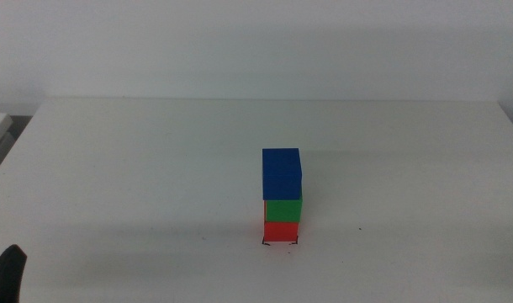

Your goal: Stack red cubes first, then green, then blue cubes in a specific spot.

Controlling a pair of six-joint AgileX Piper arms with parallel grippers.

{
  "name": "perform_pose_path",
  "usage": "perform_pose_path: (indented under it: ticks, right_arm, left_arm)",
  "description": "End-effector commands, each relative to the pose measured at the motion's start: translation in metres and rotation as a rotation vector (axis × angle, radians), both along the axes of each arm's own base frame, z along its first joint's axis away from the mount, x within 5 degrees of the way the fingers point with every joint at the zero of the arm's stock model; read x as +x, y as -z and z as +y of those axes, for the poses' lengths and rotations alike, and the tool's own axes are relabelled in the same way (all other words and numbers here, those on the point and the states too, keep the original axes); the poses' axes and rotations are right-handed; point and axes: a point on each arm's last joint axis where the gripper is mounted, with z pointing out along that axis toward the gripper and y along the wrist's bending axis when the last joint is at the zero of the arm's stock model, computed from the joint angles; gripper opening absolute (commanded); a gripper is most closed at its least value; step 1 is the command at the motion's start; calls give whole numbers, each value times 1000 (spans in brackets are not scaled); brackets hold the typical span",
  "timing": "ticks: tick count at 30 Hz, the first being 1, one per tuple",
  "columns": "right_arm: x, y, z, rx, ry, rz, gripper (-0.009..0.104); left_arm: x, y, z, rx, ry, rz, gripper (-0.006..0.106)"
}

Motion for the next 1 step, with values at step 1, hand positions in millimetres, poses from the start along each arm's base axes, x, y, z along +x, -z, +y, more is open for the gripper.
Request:
perform_pose_path:
  ticks: [1]
  right_arm:
    - [0, 0, -1, -21, 6, -10, 93]
  left_arm:
    - [0, -1, 0, -6, 0, -15, 94]
